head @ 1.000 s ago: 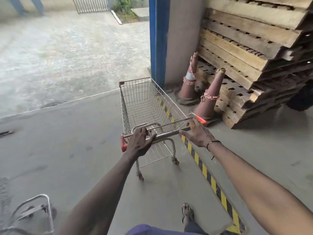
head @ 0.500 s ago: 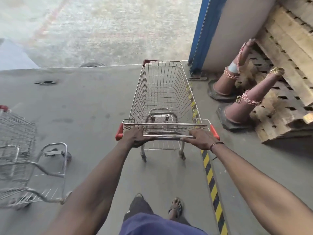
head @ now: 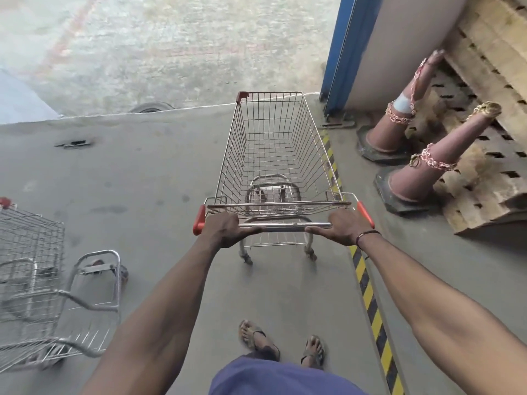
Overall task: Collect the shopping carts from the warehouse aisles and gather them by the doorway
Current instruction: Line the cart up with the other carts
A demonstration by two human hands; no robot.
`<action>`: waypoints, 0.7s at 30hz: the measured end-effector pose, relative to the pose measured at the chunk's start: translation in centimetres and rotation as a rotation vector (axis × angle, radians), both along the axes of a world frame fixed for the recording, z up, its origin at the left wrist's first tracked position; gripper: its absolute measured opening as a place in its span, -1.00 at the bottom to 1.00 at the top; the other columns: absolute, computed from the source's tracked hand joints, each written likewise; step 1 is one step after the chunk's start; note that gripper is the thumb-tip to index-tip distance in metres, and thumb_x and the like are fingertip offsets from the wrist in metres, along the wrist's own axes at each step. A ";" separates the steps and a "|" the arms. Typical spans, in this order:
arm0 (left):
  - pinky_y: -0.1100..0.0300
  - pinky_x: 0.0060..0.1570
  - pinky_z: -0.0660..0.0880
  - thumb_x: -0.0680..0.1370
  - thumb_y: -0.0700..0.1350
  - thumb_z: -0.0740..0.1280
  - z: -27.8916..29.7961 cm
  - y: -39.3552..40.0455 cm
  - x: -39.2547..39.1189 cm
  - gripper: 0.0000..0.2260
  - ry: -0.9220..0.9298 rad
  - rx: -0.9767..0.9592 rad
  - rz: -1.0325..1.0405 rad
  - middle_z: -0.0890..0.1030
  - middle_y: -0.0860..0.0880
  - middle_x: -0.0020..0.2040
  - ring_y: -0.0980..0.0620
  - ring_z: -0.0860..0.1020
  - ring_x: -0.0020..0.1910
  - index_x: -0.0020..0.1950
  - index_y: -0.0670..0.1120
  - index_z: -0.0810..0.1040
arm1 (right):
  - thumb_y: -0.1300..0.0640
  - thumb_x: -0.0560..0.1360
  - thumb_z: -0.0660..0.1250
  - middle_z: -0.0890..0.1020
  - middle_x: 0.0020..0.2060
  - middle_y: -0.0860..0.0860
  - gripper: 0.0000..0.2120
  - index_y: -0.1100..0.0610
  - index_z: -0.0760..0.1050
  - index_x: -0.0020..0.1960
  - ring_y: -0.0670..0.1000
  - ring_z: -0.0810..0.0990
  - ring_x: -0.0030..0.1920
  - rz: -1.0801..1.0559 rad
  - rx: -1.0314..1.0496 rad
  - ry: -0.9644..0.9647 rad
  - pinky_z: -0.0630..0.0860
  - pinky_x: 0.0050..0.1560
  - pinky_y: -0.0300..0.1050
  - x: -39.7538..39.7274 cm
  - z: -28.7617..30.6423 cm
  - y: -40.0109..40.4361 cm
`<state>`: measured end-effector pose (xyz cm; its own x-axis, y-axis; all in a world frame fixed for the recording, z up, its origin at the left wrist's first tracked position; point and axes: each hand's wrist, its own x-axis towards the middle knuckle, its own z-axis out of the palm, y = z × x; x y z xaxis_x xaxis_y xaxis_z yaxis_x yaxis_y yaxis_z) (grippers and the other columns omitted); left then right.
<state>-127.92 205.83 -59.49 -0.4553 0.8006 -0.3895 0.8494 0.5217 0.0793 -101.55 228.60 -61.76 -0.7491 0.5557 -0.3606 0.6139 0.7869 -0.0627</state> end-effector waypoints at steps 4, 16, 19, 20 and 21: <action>0.03 -0.30 0.42 0.35 0.73 0.05 -0.5 -0.4 -3.3 -0.15 -0.006 0.056 0.036 0.55 -0.08 -0.42 -0.09 0.52 -0.39 -0.41 -0.10 0.39 | -0.84 0.28 -0.19 0.50 -0.41 0.00 -0.02 0.07 0.40 -0.39 0.01 0.42 -0.38 -0.012 -0.025 0.017 0.48 0.00 0.18 -3.6 -0.7 0.8; 0.05 -0.30 0.36 0.34 0.73 0.01 -1.1 -2.8 -15.2 -0.13 0.038 0.068 0.062 0.55 -0.06 -0.41 -0.04 0.50 -0.40 -0.40 -0.11 0.43 | -0.81 0.30 -0.29 0.59 -0.32 -0.08 0.03 0.02 0.55 -0.33 0.03 0.59 -0.17 0.048 0.119 -0.057 0.18 0.53 0.39 -16.3 0.0 -1.7; 0.04 -0.26 0.40 0.37 0.71 0.04 -1.0 -3.7 -18.2 -0.14 0.046 0.066 0.078 0.55 -0.06 -0.39 -0.04 0.51 -0.38 -0.41 -0.12 0.45 | -0.81 0.30 -0.29 0.59 -0.31 -0.08 0.03 0.02 0.56 -0.32 0.06 0.61 -0.13 0.067 0.122 -0.053 0.17 0.54 0.39 -19.7 -0.2 -2.1; 0.05 -0.26 0.39 0.37 0.71 0.04 -1.1 -4.0 -19.2 -0.14 0.049 0.067 0.082 0.55 -0.06 -0.39 -0.03 0.51 -0.38 -0.40 -0.11 0.45 | -0.81 0.31 -0.29 0.59 -0.31 -0.07 0.03 0.02 0.55 -0.33 0.06 0.61 -0.14 0.075 0.121 -0.048 0.18 0.53 0.39 -20.8 -0.2 -2.2; 0.05 -0.28 0.37 0.36 0.72 0.02 -1.1 -4.3 -20.1 -0.14 0.051 0.067 0.088 0.55 -0.05 -0.39 -0.03 0.51 -0.38 -0.40 -0.11 0.46 | -0.81 0.31 -0.29 0.58 -0.32 -0.07 0.03 0.02 0.55 -0.34 0.06 0.60 -0.15 0.084 0.120 -0.043 0.21 0.52 0.38 -22.0 -0.2 -2.3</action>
